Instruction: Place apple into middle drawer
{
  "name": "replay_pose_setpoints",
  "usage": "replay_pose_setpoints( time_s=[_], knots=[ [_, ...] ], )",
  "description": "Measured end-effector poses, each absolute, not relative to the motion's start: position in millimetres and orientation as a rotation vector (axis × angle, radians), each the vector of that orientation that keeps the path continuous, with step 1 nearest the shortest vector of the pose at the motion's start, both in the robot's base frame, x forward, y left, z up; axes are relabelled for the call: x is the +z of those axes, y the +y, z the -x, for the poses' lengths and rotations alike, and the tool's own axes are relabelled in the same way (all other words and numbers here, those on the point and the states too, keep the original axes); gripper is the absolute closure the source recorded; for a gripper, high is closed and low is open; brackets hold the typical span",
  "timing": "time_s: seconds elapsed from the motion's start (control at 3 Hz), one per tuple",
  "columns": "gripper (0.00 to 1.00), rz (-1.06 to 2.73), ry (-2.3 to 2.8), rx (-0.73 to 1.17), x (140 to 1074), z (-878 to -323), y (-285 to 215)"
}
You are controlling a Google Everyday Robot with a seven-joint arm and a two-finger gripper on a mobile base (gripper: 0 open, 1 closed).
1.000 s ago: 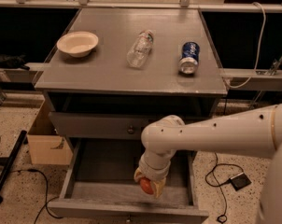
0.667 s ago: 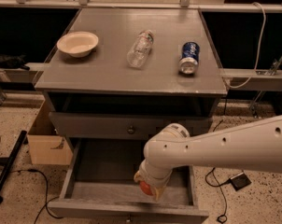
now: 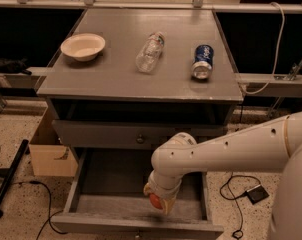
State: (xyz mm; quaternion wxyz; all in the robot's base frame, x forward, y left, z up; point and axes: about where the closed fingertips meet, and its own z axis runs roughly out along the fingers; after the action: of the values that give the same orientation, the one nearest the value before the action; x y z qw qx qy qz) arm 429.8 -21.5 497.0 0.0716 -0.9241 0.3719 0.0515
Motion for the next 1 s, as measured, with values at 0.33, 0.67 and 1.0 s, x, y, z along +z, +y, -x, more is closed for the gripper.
replay_pose_setpoints(
  time_s=[0.33,0.67,1.0],
  knots=[
    [1.0,2.778,1.118,0.155,497.0,-429.8,-21.5],
    [1.0,2.755,1.152,0.225,449.8,-415.9,-2.6],
    [1.0,2.755,1.151,0.224,450.2,-416.1,-2.5]
  ],
)
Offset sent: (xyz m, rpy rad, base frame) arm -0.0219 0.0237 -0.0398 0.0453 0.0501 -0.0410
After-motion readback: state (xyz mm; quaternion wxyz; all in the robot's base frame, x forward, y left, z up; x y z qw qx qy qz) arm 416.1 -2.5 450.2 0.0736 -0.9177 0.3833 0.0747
